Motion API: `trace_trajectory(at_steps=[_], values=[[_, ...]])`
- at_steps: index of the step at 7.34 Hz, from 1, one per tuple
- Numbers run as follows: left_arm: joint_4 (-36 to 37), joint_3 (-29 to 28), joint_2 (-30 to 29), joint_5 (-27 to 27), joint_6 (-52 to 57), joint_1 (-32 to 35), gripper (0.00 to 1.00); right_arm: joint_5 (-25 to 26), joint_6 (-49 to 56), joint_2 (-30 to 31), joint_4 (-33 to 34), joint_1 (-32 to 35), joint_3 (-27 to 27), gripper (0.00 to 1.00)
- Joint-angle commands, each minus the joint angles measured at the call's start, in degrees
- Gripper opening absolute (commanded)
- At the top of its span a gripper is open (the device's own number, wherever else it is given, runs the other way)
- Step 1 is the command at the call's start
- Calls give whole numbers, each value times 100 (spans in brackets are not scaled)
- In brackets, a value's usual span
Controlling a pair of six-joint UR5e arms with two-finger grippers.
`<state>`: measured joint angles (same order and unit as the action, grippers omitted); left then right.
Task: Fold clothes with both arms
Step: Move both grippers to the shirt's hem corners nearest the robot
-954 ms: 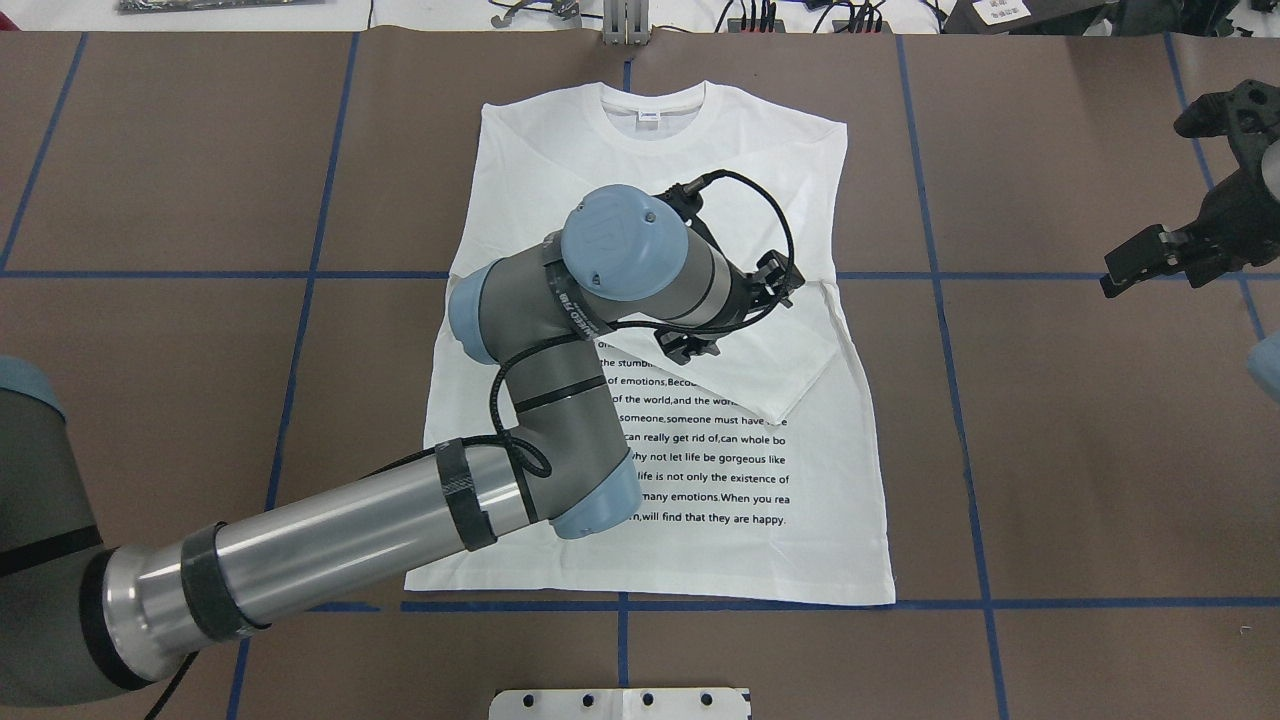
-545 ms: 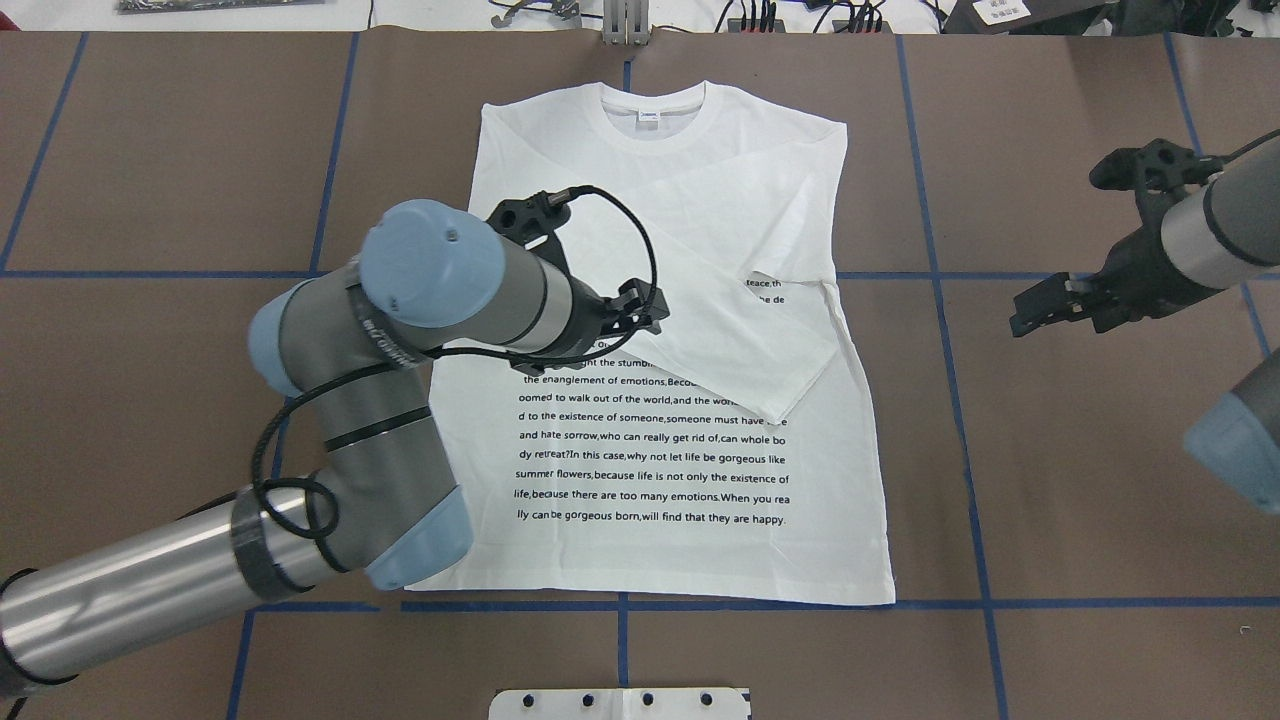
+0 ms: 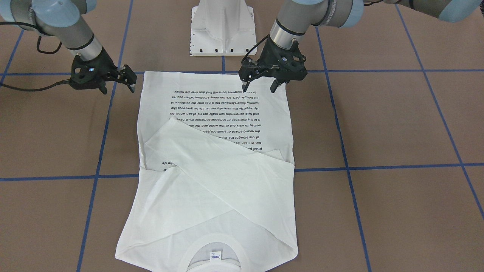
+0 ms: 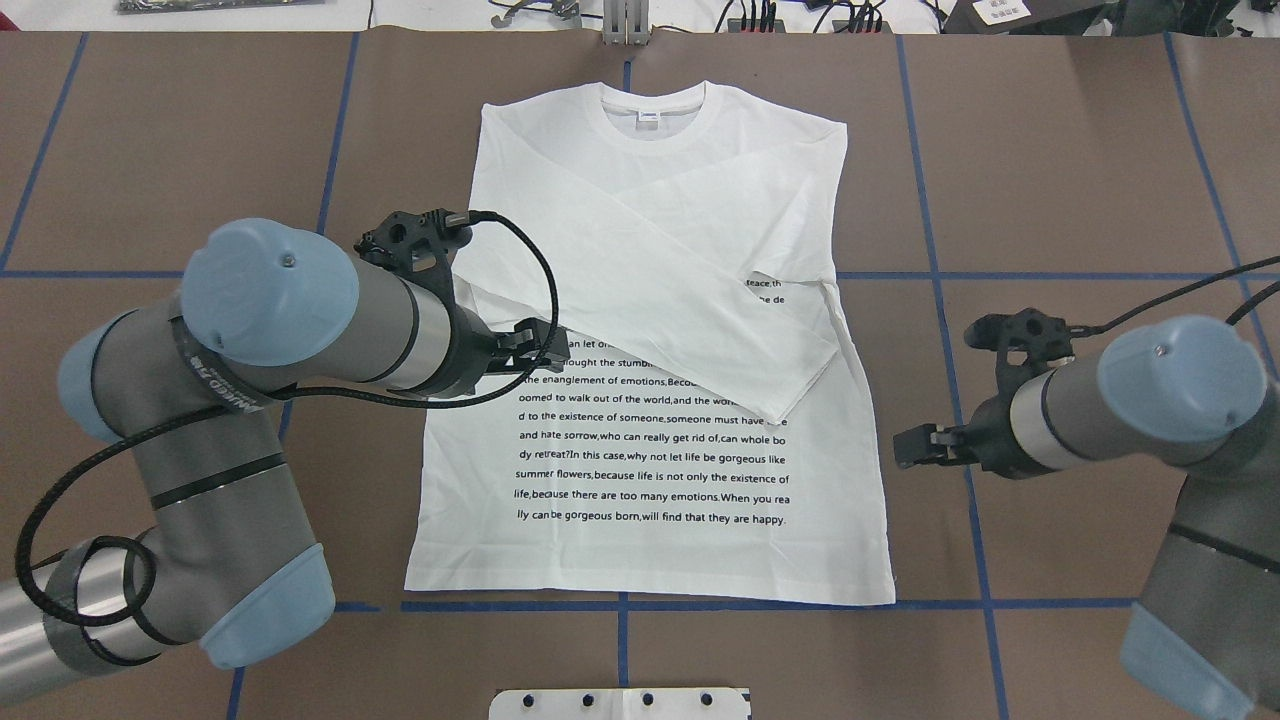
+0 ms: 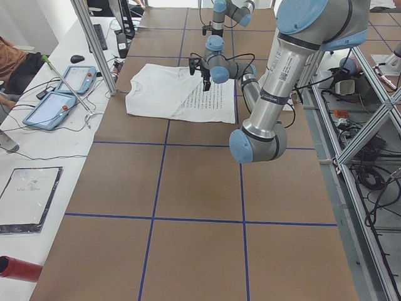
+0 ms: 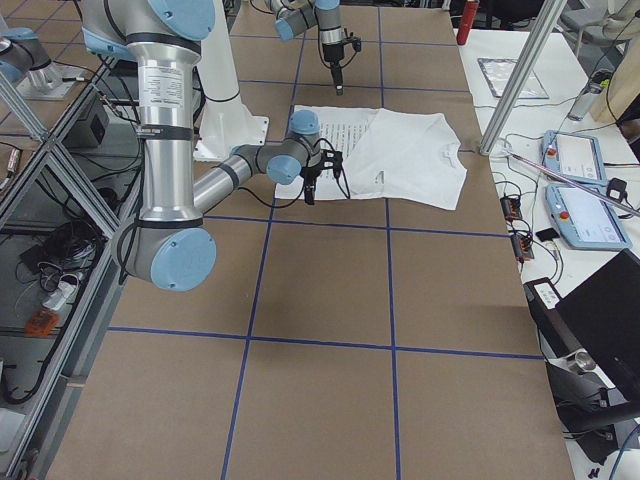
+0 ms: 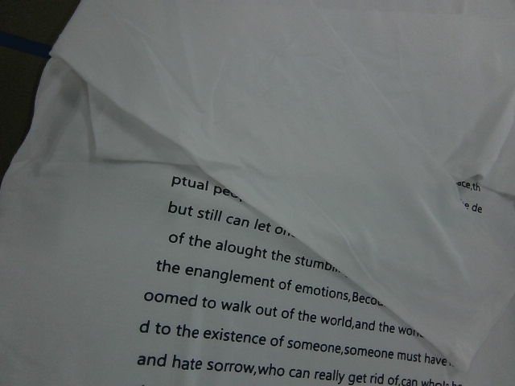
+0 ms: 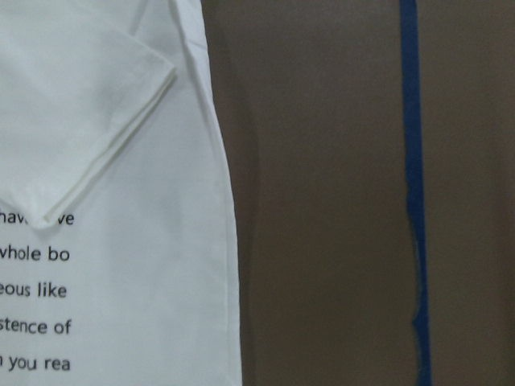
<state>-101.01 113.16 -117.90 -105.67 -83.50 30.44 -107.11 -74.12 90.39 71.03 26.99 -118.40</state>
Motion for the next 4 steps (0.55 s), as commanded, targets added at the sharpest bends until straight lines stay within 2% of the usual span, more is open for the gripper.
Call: trace_trajectory(at_steps=[1,4], values=[[46,198,136,20,18,-3,99,681,-864,-21,-10,-1078,-104,100],[46,189,136,29,18,-3,99,692,-911,-65,34,-1345,44,92]])
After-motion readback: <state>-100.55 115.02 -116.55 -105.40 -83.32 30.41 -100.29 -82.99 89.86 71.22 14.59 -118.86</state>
